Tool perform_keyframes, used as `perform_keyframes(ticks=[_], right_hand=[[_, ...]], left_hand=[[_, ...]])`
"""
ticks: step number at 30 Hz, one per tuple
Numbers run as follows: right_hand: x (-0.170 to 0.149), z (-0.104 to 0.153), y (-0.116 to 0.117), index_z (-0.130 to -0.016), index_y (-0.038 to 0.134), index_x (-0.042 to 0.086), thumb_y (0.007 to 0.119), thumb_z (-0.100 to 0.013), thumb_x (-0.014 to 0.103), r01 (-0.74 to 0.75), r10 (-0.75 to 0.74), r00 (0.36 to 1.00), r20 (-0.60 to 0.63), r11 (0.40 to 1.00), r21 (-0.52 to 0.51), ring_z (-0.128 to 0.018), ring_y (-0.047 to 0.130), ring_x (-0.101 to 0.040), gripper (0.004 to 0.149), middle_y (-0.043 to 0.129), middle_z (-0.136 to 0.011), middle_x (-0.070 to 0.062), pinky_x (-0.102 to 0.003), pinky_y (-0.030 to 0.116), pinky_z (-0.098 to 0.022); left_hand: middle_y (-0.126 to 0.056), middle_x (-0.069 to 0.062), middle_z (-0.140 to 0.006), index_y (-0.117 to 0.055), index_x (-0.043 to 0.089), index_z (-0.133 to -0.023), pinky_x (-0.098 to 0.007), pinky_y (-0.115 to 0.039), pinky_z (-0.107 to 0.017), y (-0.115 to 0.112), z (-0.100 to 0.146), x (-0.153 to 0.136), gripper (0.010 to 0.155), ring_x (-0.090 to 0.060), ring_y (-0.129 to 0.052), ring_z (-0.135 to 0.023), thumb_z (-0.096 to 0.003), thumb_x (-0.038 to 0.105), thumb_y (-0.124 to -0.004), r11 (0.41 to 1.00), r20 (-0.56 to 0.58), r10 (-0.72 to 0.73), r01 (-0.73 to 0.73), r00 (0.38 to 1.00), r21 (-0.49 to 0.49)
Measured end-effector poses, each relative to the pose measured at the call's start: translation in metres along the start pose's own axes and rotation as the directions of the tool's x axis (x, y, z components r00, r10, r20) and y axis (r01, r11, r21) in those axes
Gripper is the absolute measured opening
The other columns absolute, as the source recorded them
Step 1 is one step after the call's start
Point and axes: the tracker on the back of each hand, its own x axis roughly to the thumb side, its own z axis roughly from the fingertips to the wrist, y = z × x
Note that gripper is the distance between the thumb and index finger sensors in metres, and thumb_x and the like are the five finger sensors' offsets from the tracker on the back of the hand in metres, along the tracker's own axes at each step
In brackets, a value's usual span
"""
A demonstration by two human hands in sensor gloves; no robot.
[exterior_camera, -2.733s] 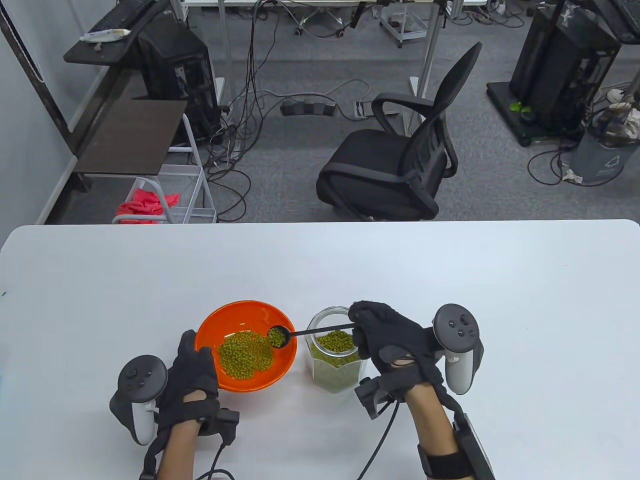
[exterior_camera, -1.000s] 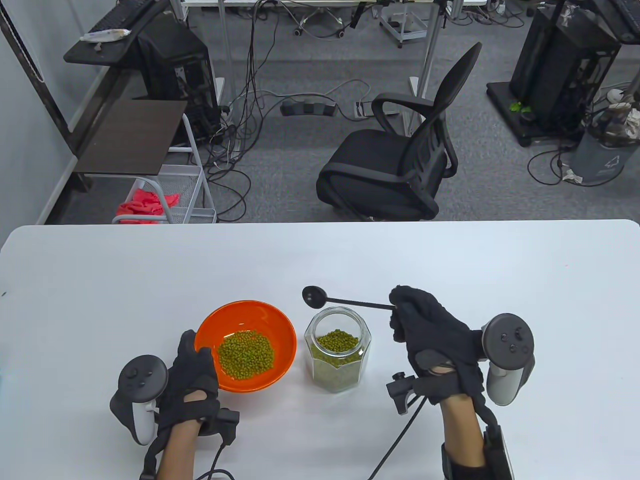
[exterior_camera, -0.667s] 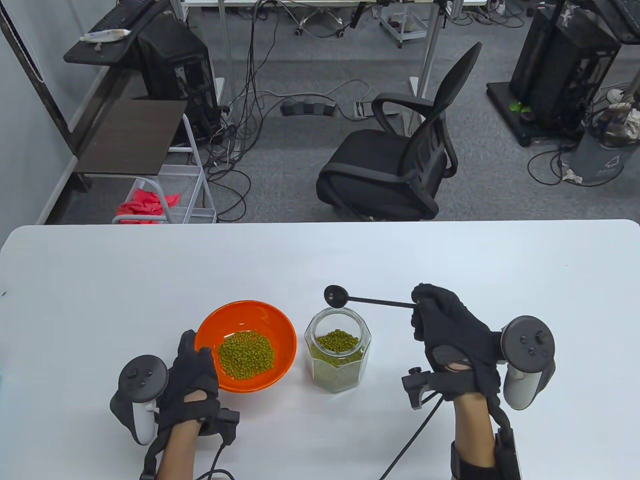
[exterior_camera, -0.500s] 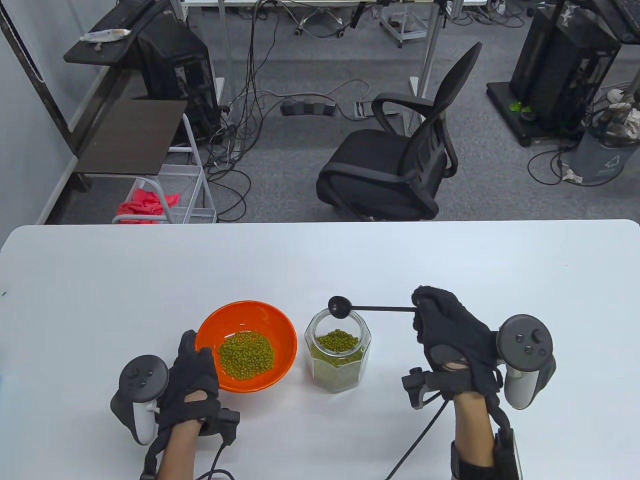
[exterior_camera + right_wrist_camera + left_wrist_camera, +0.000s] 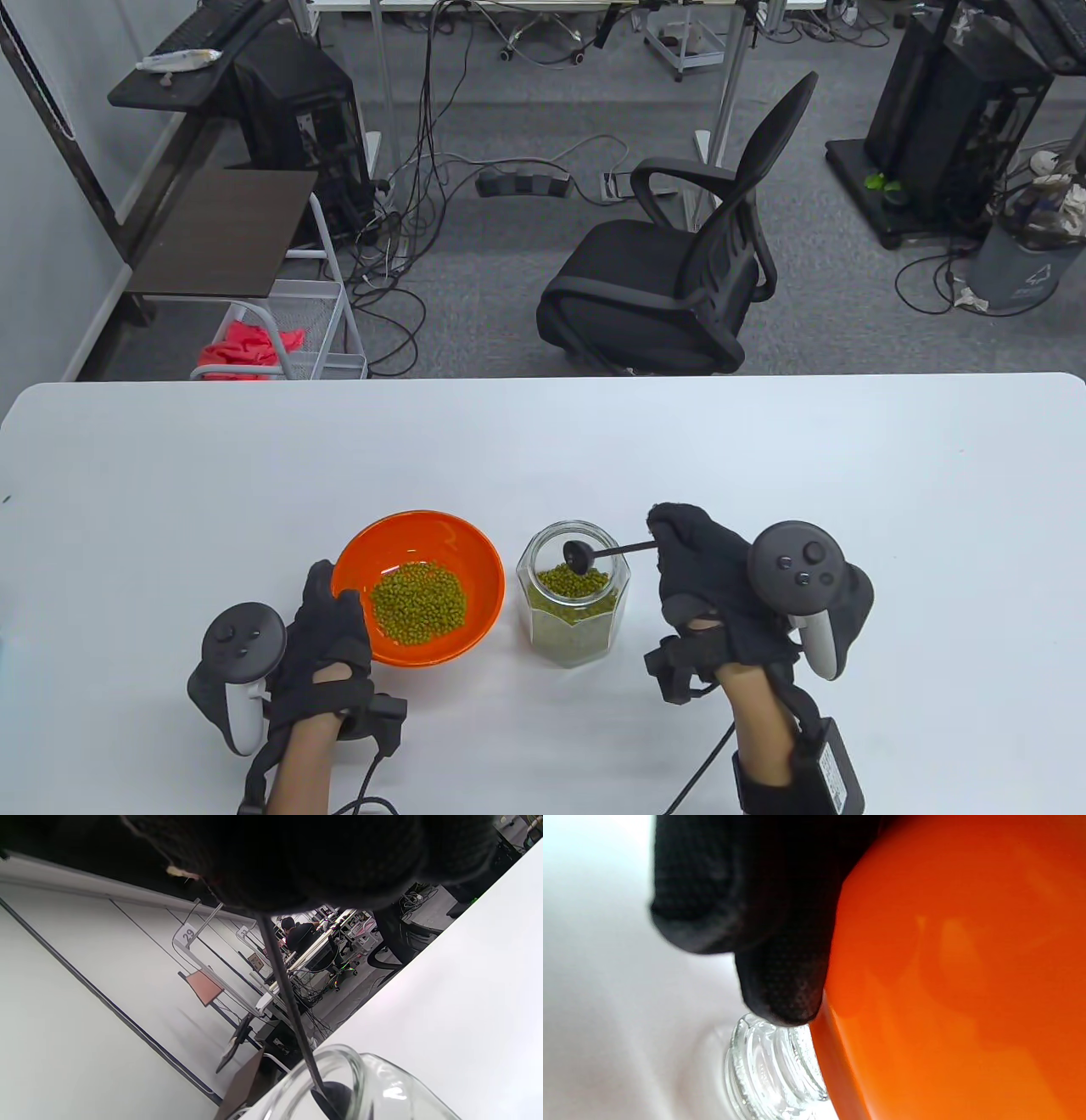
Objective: Portion mung beans with measuring scoop (Bowl in hand)
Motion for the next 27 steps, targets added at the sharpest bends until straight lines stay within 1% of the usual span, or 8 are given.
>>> perform_keyframes(ticks=[7,10,14,17,19,24,27], right_hand=[[0.012,0.002,0.033,-0.080,0.088,0.010,0.081,-0.046,0.026,-0.176,0.174,0.983,0.054,0.984,0.031,-0.032,0.097,-0.027,0.038,0.096,-0.055,-0.019,-0.060,0.076,-0.042],[0.016,0.003,0.044,-0.080,0.089,0.011,0.082,-0.046,0.026,-0.223,0.221,0.972,0.080,0.974,0.022,-0.032,0.097,-0.027,0.038,0.096,-0.056,-0.019,-0.060,0.076,-0.042],[0.016,0.004,0.056,-0.080,0.089,0.011,0.082,-0.046,0.026,-0.266,0.261,0.960,0.097,0.963,0.039,-0.033,0.098,-0.027,0.038,0.096,-0.056,-0.019,-0.060,0.076,-0.043],[0.014,0.003,0.063,-0.079,0.089,0.011,0.081,-0.046,0.026,-0.258,0.251,0.963,0.102,0.963,0.071,-0.033,0.098,-0.028,0.038,0.096,-0.057,-0.018,-0.060,0.076,-0.043],[0.011,0.001,0.066,-0.079,0.088,0.010,0.080,-0.046,0.026,-0.237,0.228,0.969,0.091,0.965,0.114,-0.034,0.098,-0.027,0.038,0.096,-0.057,-0.018,-0.060,0.077,-0.043],[-0.001,-0.003,0.068,-0.078,0.087,0.009,0.078,-0.046,0.027,-0.108,0.105,0.994,0.025,0.981,0.161,-0.030,0.097,-0.024,0.038,0.095,-0.053,-0.018,-0.058,0.079,-0.040],[-0.010,-0.006,0.066,-0.077,0.087,0.008,0.078,-0.046,0.028,0.003,0.005,0.999,-0.039,0.983,0.185,-0.027,0.097,-0.022,0.039,0.095,-0.051,-0.018,-0.057,0.080,-0.038]], left_hand=[[-0.077,-0.012,-0.092,-0.050,0.008,-0.107,-0.023,-0.098,-0.018,0.000,0.000,0.000,0.063,-0.022,-0.116,-0.034,-0.0538,0.040,-0.065,1.000,0.000,-0.001,0.001,1.000,-0.002],[-0.077,-0.012,-0.092,-0.050,0.008,-0.106,-0.023,-0.098,-0.018,0.000,0.000,0.000,0.063,-0.022,-0.116,-0.034,-0.0538,0.039,-0.065,1.000,0.000,-0.001,0.001,1.000,-0.002],[-0.077,-0.012,-0.092,-0.050,0.009,-0.107,-0.023,-0.098,-0.018,-0.001,0.000,0.000,0.063,-0.022,-0.115,-0.034,-0.0538,0.040,-0.065,1.000,0.001,-0.001,0.001,1.000,-0.004],[-0.077,-0.012,-0.092,-0.050,0.008,-0.106,-0.023,-0.097,-0.019,-0.001,0.000,0.000,0.063,-0.022,-0.115,-0.034,-0.0538,0.040,-0.065,1.000,0.001,-0.002,0.002,1.000,-0.004],[-0.077,-0.012,-0.092,-0.050,0.009,-0.107,-0.023,-0.097,-0.019,-0.001,0.000,0.000,0.063,-0.022,-0.115,-0.034,-0.0538,0.040,-0.065,1.000,0.002,-0.001,0.001,1.000,-0.005],[-0.077,-0.012,-0.092,-0.050,0.008,-0.107,-0.023,-0.097,-0.018,-0.001,0.000,0.001,0.063,-0.022,-0.115,-0.034,-0.0539,0.040,-0.065,1.000,0.003,-0.002,0.002,1.000,-0.006],[-0.077,-0.012,-0.092,-0.050,0.008,-0.107,-0.023,-0.097,-0.018,-0.001,0.000,0.001,0.063,-0.022,-0.115,-0.034,-0.0539,0.040,-0.065,1.000,0.004,-0.002,0.002,1.000,-0.006]])
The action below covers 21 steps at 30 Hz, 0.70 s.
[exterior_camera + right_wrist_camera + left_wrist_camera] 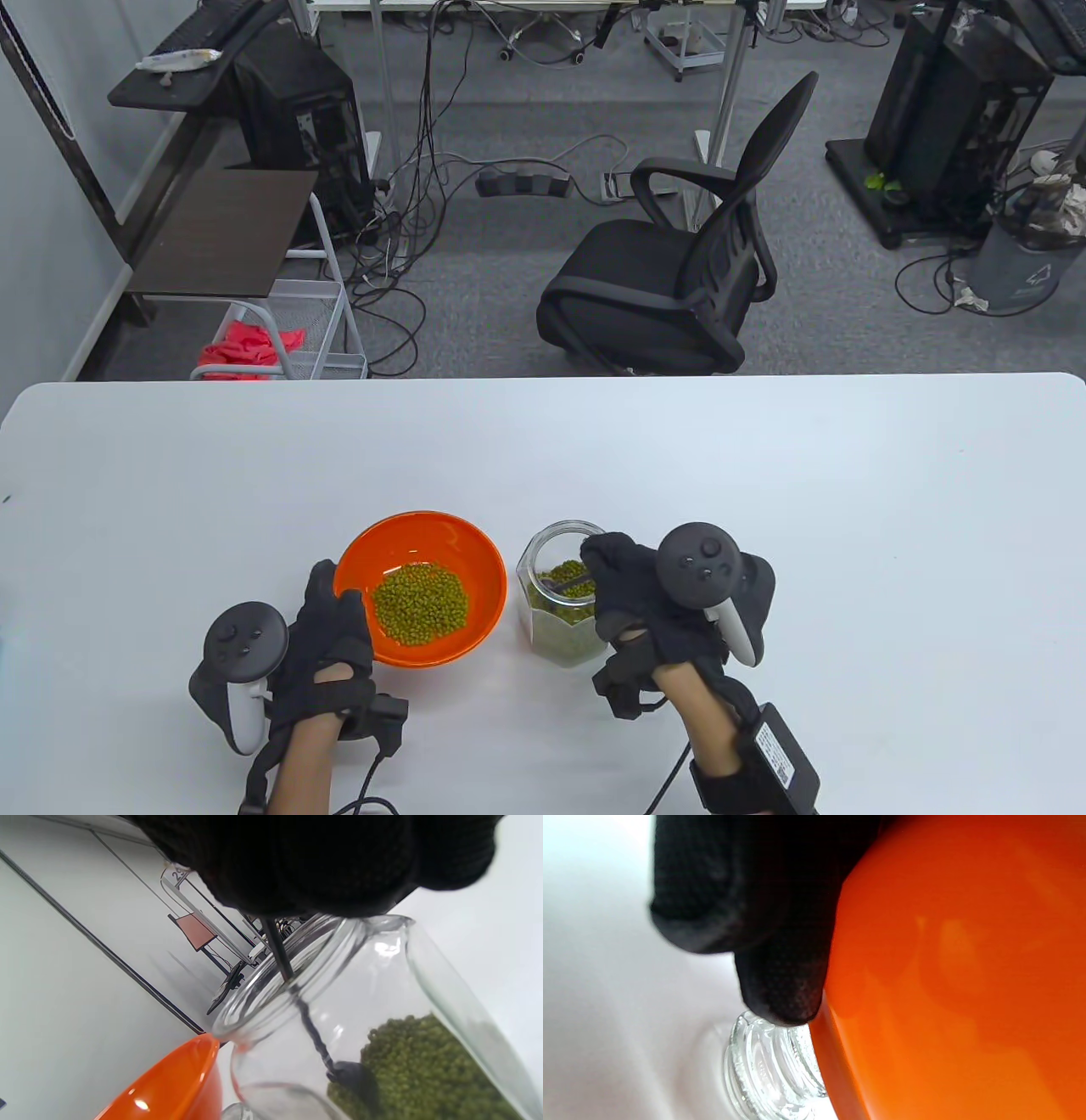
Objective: Portion mung beans with measuring scoop (Bowl in hand)
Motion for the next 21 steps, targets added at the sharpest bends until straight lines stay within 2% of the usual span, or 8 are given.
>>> perform_keyframes(ticks=[12,21], right_hand=[[-0.027,-0.004,-0.029,-0.075,0.087,0.007,0.076,-0.046,0.031,0.248,-0.253,0.962,-0.107,0.967,-0.061,-0.021,0.097,-0.019,0.039,0.097,-0.045,-0.015,-0.054,0.082,-0.033],[-0.044,-0.005,-0.044,-0.075,0.087,0.007,0.076,-0.046,0.031,0.368,-0.380,0.913,-0.151,0.924,-0.099,-0.021,0.096,-0.018,0.039,0.096,-0.045,-0.015,-0.054,0.082,-0.033]], left_hand=[[-0.077,-0.012,-0.091,-0.050,0.008,-0.106,-0.023,-0.097,-0.018,0.000,0.000,0.000,0.063,-0.022,-0.115,-0.034,-0.0537,0.040,-0.065,1.000,0.000,0.000,0.000,1.000,0.000],[-0.077,-0.012,-0.092,-0.050,0.008,-0.106,-0.024,-0.097,-0.018,0.000,0.000,0.000,0.063,-0.022,-0.115,-0.034,-0.0538,0.040,-0.065,1.000,0.000,0.000,0.000,1.000,0.000]])
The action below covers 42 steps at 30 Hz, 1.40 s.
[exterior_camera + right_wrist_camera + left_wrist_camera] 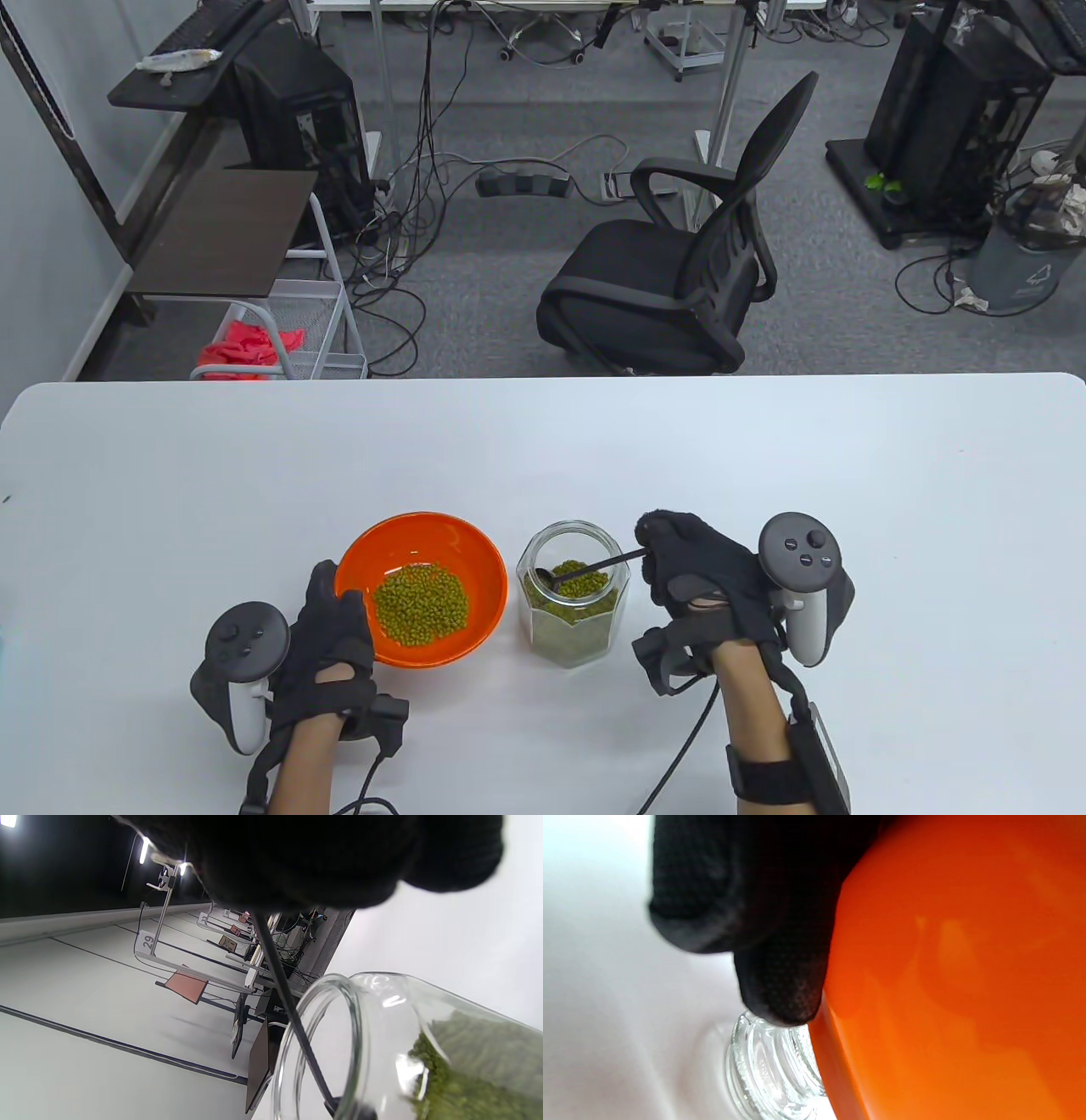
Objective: Portion mung beans with measuring scoop (Bowl in hand)
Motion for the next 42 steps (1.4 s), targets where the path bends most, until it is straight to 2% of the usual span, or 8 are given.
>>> perform_keyframes(ticks=[15,26,33,42], right_hand=[[-0.009,-0.001,-0.030,-0.076,0.086,0.007,0.076,-0.047,0.031,0.108,-0.110,0.993,-0.037,0.992,-0.064,-0.021,0.096,-0.019,0.039,0.096,-0.045,-0.015,-0.054,0.082,-0.033],[0.002,0.010,-0.050,-0.076,0.086,0.007,0.075,-0.047,0.031,0.165,-0.165,0.986,0.016,0.980,-0.109,-0.021,0.096,-0.018,0.039,0.096,-0.046,-0.014,-0.053,0.082,-0.033],[0.009,0.013,-0.041,-0.077,0.085,0.008,0.075,-0.047,0.031,0.215,-0.212,0.976,0.045,0.975,-0.051,-0.022,0.096,-0.018,0.039,0.096,-0.047,-0.014,-0.053,0.082,-0.034],[0.022,0.016,0.000,-0.080,0.083,0.007,0.075,-0.047,0.028,0.201,-0.208,0.975,0.082,0.976,0.081,-0.028,0.097,-0.023,0.040,0.095,-0.053,-0.018,-0.056,0.079,-0.038]], left_hand=[[-0.077,-0.012,-0.092,-0.050,0.008,-0.106,-0.024,-0.097,-0.018,-0.001,0.000,0.000,0.063,-0.022,-0.115,-0.034,-0.0539,0.040,-0.065,1.000,-0.001,-0.009,0.009,1.000,-0.002],[-0.077,-0.012,-0.091,-0.050,0.008,-0.106,-0.024,-0.097,-0.018,-0.001,0.000,0.000,0.063,-0.022,-0.115,-0.034,-0.0538,0.039,-0.065,1.000,-0.001,-0.008,0.008,1.000,-0.001],[-0.077,-0.012,-0.092,-0.050,0.009,-0.106,-0.023,-0.097,-0.018,-0.002,0.000,0.001,0.063,-0.022,-0.115,-0.034,-0.0538,0.040,-0.065,1.000,-0.002,-0.014,0.014,1.000,-0.005],[-0.077,-0.012,-0.091,-0.050,0.009,-0.106,-0.023,-0.097,-0.018,-0.003,0.001,0.001,0.063,-0.022,-0.115,-0.034,-0.0537,0.040,-0.065,1.000,0.000,-0.013,0.013,1.000,-0.009]])
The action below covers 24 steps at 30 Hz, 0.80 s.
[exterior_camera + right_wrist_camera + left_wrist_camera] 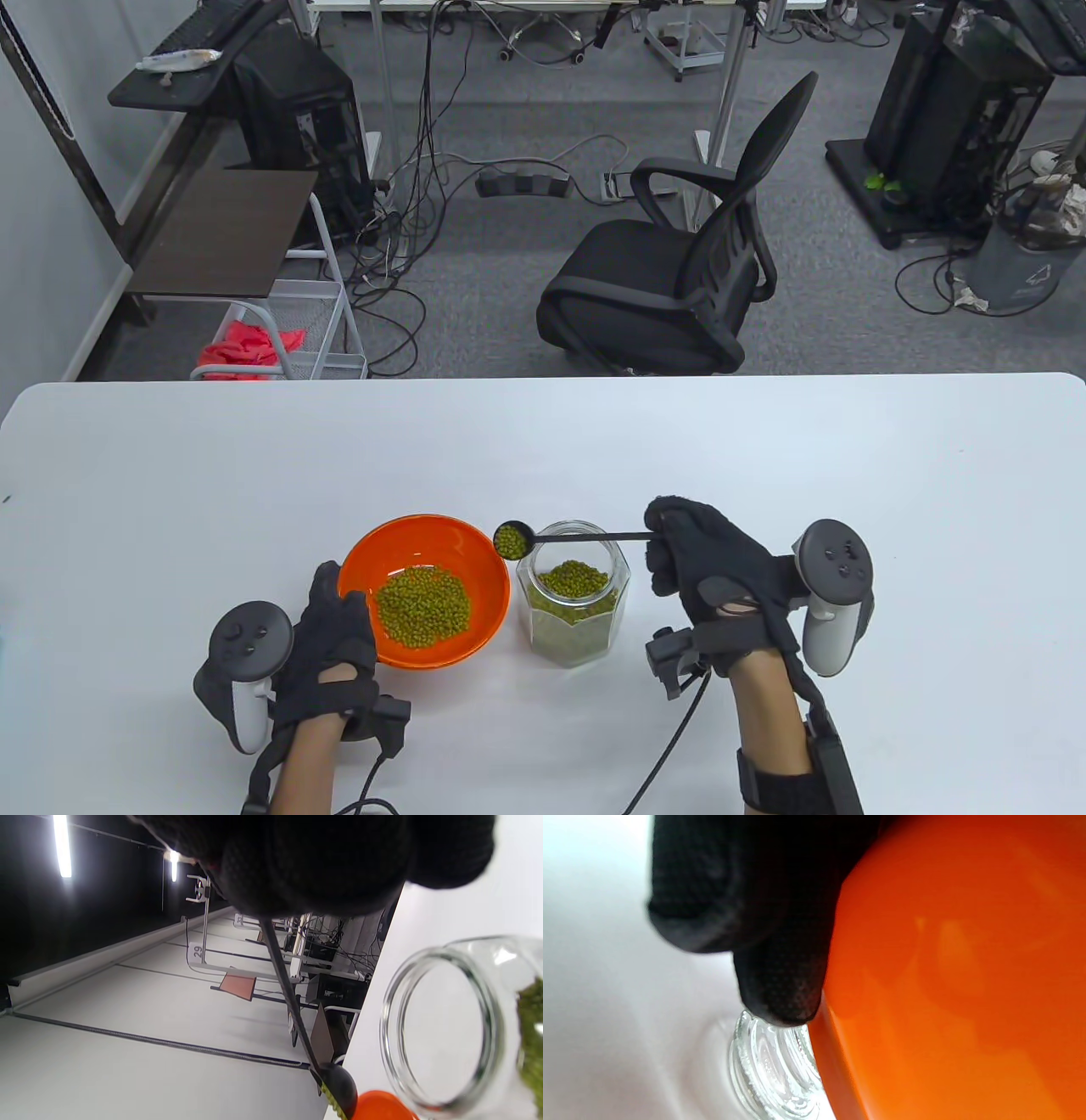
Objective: Portion mung beans with measuring scoop (Bowl in hand)
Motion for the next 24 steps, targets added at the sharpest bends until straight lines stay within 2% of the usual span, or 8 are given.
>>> perform_keyframes(ticks=[14,24], right_hand=[[0.003,0.008,0.057,-0.084,0.083,0.009,0.079,-0.044,0.020,-0.143,0.132,0.986,0.099,0.982,0.120,-0.041,0.099,-0.031,0.041,0.093,-0.064,-0.022,-0.062,0.075,-0.045],[0.003,0.013,0.078,-0.082,0.089,0.014,0.083,-0.042,0.016,-0.263,0.241,0.954,0.178,0.958,0.116,-0.050,0.099,-0.035,0.040,0.092,-0.072,-0.023,-0.065,0.072,-0.049]], left_hand=[[-0.077,-0.012,-0.092,-0.050,0.009,-0.107,-0.023,-0.097,-0.018,0.001,0.000,0.000,0.063,-0.022,-0.115,-0.034,-0.0539,0.040,-0.065,1.000,0.001,0.007,-0.007,1.000,0.000],[-0.077,-0.012,-0.092,-0.050,0.009,-0.107,-0.023,-0.097,-0.018,0.001,0.000,0.000,0.063,-0.022,-0.115,-0.034,-0.0539,0.040,-0.065,1.000,0.001,0.007,-0.007,1.000,0.000]])
